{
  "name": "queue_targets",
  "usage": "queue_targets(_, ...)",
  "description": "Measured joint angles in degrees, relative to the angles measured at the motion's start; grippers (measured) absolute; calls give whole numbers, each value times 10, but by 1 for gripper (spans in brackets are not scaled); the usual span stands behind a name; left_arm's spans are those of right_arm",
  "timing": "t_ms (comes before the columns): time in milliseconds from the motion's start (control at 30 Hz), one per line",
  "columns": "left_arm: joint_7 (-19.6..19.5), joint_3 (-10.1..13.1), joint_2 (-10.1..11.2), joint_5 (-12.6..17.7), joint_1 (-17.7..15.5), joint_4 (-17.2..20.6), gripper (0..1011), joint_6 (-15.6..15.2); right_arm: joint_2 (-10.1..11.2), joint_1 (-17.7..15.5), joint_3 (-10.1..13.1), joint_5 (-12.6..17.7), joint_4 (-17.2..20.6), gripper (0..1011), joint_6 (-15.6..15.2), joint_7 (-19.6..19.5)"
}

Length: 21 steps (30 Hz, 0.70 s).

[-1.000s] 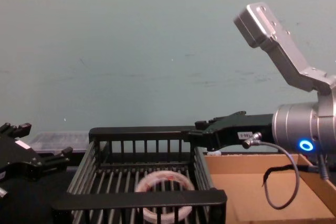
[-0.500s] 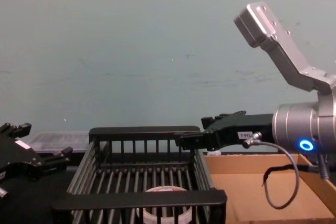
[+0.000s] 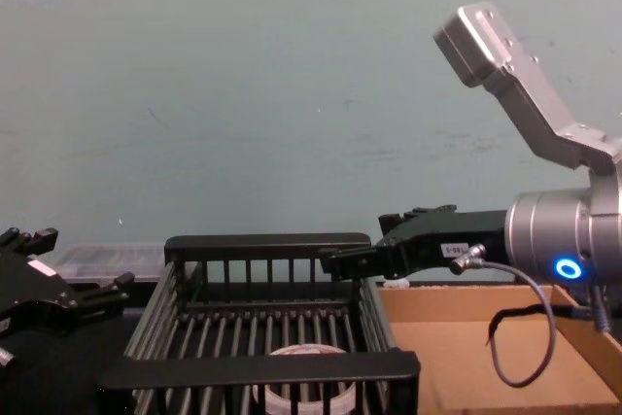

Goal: Pick up the white tape and place it into the black box , Pick up the silver tape and place it into the brown box.

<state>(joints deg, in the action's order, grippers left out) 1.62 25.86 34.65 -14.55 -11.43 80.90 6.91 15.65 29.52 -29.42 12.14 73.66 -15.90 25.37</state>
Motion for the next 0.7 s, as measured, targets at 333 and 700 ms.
queue_targets(333,0,0,0,0,0,0,1001,0,23,-25,17,11,49,1002,-18,-3)
queue_targets(700,0,0,0,0,0,0,1001,0,77,-74,43,41,124,1002,-33,9)
